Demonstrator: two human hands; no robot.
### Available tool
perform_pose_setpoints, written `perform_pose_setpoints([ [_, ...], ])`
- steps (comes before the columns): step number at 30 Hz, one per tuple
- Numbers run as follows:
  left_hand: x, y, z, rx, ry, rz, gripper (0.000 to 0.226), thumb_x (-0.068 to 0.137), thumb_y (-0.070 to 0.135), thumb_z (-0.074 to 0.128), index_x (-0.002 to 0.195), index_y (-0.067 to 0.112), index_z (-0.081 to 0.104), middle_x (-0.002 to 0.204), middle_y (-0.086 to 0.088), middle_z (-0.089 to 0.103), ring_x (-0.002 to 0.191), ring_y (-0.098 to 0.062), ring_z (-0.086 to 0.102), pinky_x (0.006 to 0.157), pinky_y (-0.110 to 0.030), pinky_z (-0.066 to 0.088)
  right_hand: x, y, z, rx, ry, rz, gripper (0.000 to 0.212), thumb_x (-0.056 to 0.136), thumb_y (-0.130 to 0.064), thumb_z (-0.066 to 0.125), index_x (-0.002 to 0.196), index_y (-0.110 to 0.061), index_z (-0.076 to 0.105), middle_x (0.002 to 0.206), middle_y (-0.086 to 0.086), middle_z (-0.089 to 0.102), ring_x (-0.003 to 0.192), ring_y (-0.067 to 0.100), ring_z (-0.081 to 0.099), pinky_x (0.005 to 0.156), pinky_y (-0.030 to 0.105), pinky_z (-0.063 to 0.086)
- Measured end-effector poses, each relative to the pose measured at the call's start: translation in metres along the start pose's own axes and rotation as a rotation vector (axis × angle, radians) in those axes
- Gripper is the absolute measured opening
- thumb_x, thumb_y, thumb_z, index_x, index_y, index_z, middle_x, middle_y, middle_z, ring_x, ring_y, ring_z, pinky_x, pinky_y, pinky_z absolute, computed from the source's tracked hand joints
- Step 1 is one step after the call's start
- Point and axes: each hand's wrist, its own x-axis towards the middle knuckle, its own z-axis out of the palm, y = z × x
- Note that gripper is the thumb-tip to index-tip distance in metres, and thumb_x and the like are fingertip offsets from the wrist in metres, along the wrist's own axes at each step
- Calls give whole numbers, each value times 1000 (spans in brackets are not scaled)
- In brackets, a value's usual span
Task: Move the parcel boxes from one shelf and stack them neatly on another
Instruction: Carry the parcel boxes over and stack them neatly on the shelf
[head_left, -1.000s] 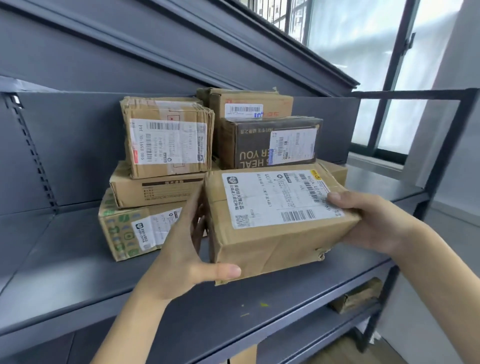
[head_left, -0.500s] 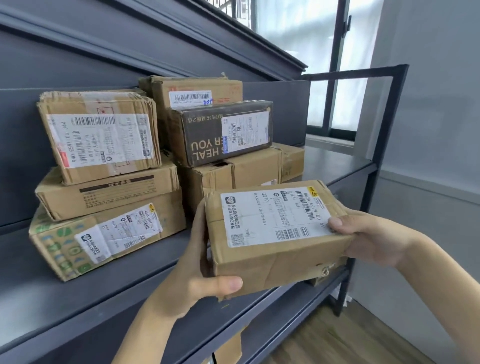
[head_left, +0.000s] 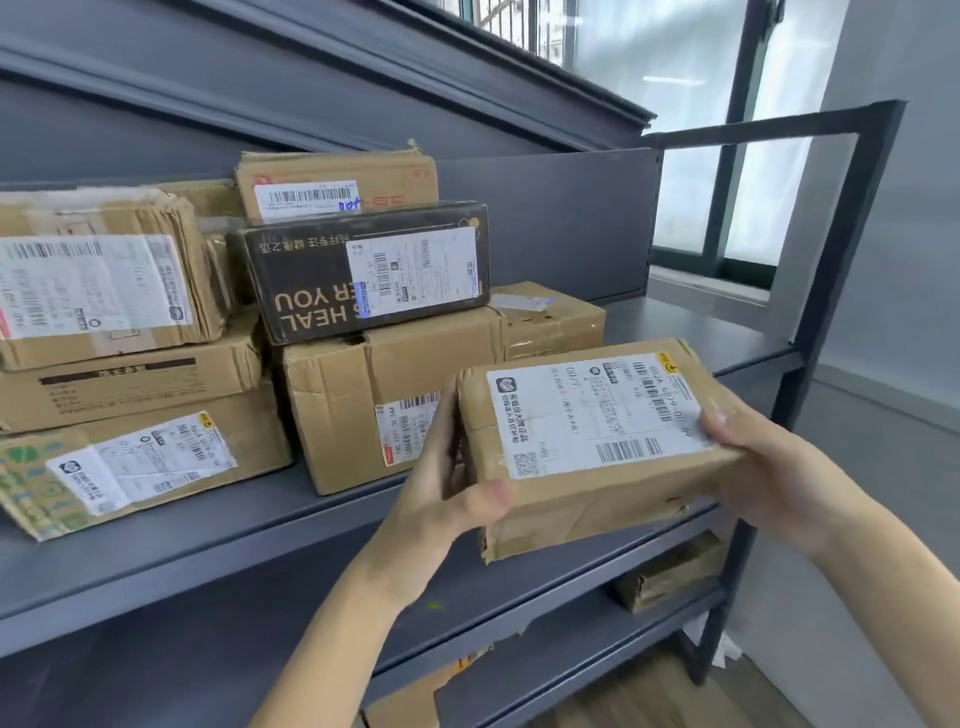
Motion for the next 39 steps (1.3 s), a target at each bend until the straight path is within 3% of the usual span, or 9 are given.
perform_pose_setpoints([
  [3, 23, -7, 32, -4, 82, -17, 80, 62, 36, 67, 134, 44, 33, 129, 23, 56, 125, -1, 48, 99, -23, 43, 6, 0, -38, 25, 31, -17, 72, 63, -35, 65, 134, -27, 50, 128, 5, 62, 114, 26, 61, 94, 39, 48],
  [7, 44, -10, 62, -13, 172, -89, 78, 66, 22, 70, 136, 38, 37, 127, 17, 60, 122, -6, 53, 105, -35, 40, 13, 0, -73, 20, 70, -21, 70, 67, -12, 57, 134, -27, 46, 122, 5, 65, 101, 21, 66, 78, 30, 56],
  [11, 69, -12, 85, 79, 309, -125, 71, 86, -1, 60, 140, 37, 33, 122, 25, 60, 120, 2, 51, 107, -30, 39, 28, 3, -99, -3, 116, -17, 100, 63, 3, 71, 133, -57, 29, 108, -9, 71, 90, 14, 69, 69, 26, 57],
  [16, 107, -18, 83, 278, 402, -80, 77, 86, 2, 59, 148, 30, 22, 139, 15, 47, 129, -4, 44, 112, -39, 33, 60, -4, -110, -86, 215, -124, 87, 67, -2, 71, 136, -39, 33, 109, 3, 67, 86, 10, 69, 62, 23, 56],
  [21, 148, -10, 78, 556, 441, 48, 80, 88, 4, 58, 150, 28, 13, 149, 6, 37, 136, -10, 34, 114, -28, 24, 103, -15, -124, -114, 225, -192, 99, 30, -42, 94, 116, -46, 47, 106, 2, 67, 89, 16, 68, 61, 38, 59],
  [24, 174, -18, 76, 745, 480, 73, 75, 92, 0, 51, 151, 18, 8, 154, -2, 28, 139, -16, 27, 107, -15, 17, 130, -17, -133, -267, 299, -265, 81, 56, -13, 86, 119, -38, 42, 105, -2, 62, 92, 14, 65, 58, 39, 60],
  [27, 193, -33, 72, 799, 436, 12, 72, 95, 1, 46, 151, 14, 1, 157, -3, 20, 141, -18, 22, 107, -17, 14, 152, -9, -142, -305, 352, -296, 76, 71, 18, 67, 123, -29, 37, 105, -3, 59, 83, 0, 66, 54, 28, 58],
  [35, 242, -51, 85, 869, 446, 171, 87, 86, -12, 45, 143, 10, -18, 156, -12, -20, 144, -21, -18, 117, -27, -7, 206, -11, -178, -289, 285, -294, 72, 74, 16, 65, 121, -30, 37, 108, -3, 61, 93, 9, 64, 59, 46, 57],
  [39, 261, -50, 83, 867, 542, 133, 83, 89, -8, 44, 146, 6, -15, 156, -14, -17, 145, -22, -14, 119, -32, -2, 231, -10, -185, -301, 217, -336, 71, 75, 16, 66, 122, -29, 35, 109, -5, 58, 92, 6, 63, 55, 33, 58],
])
